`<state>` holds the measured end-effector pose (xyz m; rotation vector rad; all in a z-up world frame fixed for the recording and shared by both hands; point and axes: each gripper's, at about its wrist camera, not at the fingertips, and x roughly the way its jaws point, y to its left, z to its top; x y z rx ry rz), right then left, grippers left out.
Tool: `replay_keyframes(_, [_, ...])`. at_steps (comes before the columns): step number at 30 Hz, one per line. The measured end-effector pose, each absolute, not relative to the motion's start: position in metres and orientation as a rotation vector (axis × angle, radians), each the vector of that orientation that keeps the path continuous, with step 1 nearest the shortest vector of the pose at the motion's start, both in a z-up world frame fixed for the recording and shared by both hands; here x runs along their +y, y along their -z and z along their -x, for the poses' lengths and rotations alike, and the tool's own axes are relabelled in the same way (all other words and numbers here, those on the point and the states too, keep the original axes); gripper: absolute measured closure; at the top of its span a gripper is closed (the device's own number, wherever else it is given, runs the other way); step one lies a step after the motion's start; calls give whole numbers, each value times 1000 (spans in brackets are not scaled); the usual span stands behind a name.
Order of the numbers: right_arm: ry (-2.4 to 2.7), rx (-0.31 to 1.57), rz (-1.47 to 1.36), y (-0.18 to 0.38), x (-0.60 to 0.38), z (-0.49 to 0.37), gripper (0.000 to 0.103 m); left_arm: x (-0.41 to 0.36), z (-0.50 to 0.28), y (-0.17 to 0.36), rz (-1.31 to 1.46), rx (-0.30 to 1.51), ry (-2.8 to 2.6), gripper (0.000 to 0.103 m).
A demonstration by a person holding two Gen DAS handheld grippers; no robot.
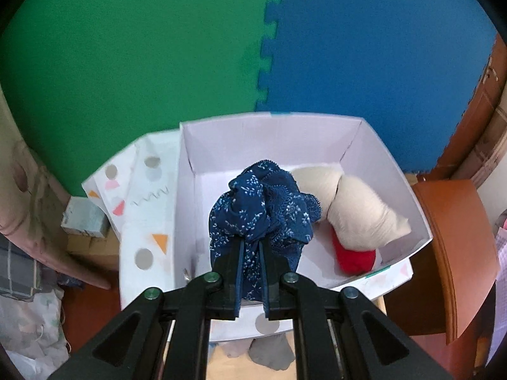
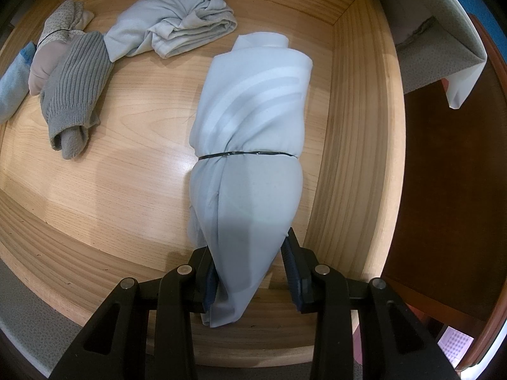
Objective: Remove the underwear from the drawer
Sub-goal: 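Lift the navy floral underwear with the left tool and drop it into the white box, then withdraw the open left tool back over the drawer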
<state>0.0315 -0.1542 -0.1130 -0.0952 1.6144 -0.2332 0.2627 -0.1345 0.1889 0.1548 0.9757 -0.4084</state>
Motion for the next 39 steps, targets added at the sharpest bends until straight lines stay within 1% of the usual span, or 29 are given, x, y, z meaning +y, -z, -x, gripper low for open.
replay_keyframes(6, [234, 1614, 94, 113, -154, -31, 70, -137, -261, -167, -181, 1019, 387, 94])
replay_keyframes(8, [234, 1614, 94, 113, -154, -31, 70, -137, -260, -164, -192, 1023, 377, 92])
replay_keyframes(12, [234, 1614, 94, 114, -155, -30, 70, -138, -260, -163, -195, 1037, 375, 91])
replay_keyframes(15, [234, 1614, 94, 114, -155, -30, 70, -136, -259, -163, -186, 1061, 370, 85])
replay_keyframes(17, [234, 1614, 94, 114, -155, -30, 70, -134, -255, -167, -194, 1057, 357, 74])
replay_keyframes(20, [234, 1614, 94, 114, -155, -30, 70, -128, -246, -179, -194, 1030, 363, 68])
replay_keyframes(26, [234, 1613, 93, 114, -155, -30, 70, -102, -219, -207, -184, 977, 362, 65])
replay_keyframes(30, [233, 1613, 93, 114, -155, -29, 70, -76, -194, -216, -202, 957, 339, 64])
replay_keyframes(35, [232, 1613, 96, 114, -155, -30, 70, -37, -164, -213, -226, 933, 269, 63])
replay_keyframes(39, [231, 1613, 96, 114, -155, -30, 70, -7, -141, -193, -249, 915, 179, 63])
